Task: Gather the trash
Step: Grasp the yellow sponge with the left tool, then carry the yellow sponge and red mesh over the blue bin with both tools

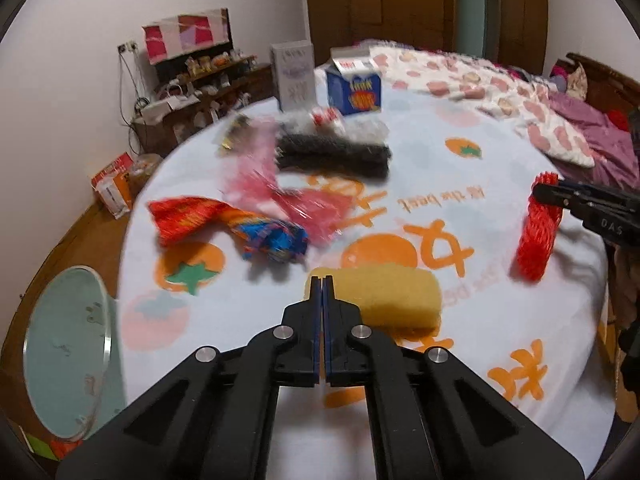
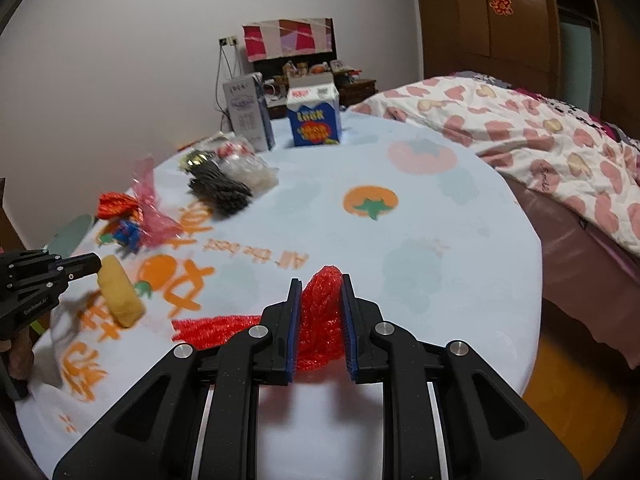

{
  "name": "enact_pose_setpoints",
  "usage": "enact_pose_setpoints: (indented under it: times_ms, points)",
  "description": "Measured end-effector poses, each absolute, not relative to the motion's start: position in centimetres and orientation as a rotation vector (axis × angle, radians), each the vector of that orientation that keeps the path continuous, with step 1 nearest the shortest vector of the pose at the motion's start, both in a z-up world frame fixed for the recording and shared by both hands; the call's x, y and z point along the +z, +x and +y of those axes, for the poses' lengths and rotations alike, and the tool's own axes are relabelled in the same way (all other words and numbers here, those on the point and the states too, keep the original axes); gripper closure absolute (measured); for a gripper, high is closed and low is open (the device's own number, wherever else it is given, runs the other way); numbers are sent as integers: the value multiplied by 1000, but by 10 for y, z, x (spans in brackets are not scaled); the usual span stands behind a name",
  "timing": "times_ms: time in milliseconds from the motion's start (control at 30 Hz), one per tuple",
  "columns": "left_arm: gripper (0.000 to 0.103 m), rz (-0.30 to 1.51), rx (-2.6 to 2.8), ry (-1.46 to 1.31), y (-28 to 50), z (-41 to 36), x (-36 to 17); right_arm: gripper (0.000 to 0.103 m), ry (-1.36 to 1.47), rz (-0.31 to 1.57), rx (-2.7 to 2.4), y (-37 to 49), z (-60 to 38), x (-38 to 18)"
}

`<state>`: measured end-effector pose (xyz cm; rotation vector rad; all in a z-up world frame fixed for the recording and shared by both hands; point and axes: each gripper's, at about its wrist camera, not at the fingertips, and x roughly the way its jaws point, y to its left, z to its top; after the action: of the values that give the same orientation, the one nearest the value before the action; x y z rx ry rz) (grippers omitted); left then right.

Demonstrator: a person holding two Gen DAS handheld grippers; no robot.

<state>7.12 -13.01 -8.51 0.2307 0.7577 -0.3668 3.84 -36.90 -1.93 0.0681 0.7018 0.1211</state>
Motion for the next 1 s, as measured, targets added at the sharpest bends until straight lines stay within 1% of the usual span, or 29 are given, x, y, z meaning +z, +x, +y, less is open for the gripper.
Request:
enact_pose_setpoints:
  times_ms: [400, 733, 1000]
  points:
    - [103, 668, -252, 137, 68, -60, -47, 84, 77, 656, 225, 61, -314, 7]
    - [103, 631, -180, 97, 65, -18, -34, 84, 62, 628, 306, 86, -256, 20]
    - [103, 615, -110, 78, 63, 11, -33, 84, 32, 608, 341, 102, -218, 25]
